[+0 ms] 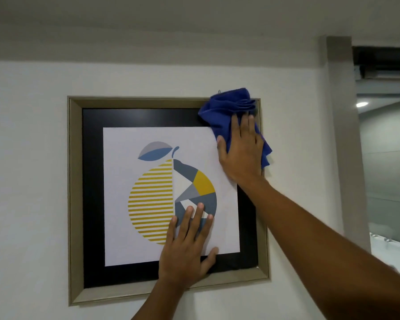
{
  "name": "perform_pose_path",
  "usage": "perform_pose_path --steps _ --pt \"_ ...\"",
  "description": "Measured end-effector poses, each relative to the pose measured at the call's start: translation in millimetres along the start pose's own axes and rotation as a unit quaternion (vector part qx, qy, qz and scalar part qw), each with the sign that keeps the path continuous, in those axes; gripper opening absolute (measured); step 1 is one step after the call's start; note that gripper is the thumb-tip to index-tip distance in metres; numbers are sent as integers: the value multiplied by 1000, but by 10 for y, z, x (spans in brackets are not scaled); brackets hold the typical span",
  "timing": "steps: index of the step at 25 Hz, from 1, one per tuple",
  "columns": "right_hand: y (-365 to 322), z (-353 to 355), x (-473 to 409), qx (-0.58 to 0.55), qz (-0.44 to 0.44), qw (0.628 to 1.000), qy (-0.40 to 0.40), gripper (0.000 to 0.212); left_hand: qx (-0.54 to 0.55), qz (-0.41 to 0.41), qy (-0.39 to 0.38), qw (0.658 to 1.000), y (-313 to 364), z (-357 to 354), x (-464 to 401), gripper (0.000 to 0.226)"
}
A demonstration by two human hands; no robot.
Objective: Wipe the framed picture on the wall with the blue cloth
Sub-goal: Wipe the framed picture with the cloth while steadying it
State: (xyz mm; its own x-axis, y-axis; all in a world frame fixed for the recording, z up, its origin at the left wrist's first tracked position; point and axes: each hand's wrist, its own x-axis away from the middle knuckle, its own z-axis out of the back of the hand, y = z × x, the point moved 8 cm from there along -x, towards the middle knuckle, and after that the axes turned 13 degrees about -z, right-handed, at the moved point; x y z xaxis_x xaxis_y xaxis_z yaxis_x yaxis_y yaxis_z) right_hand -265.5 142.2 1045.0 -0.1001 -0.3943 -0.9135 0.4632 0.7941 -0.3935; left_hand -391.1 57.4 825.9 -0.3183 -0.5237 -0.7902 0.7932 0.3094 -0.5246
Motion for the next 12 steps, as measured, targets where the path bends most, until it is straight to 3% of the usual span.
perform_pose_path --steps 3,5,9,12 --pt "279 -56 829 -60 -18 998 0 66 4 -6 10 1000 16 3 11 77" --pt "568 -147 1498 -72 -51 995 -45 66 11 -2 10 1000 7 5 -3 79" --pt "1025 -199 2355 34 -35 989 -137 56 31 -2 -5 1000 57 -11 3 80" --pt "1169 -121 2564 94 -25 972 -215 75 59 43 -36 997 172 5 26 83"
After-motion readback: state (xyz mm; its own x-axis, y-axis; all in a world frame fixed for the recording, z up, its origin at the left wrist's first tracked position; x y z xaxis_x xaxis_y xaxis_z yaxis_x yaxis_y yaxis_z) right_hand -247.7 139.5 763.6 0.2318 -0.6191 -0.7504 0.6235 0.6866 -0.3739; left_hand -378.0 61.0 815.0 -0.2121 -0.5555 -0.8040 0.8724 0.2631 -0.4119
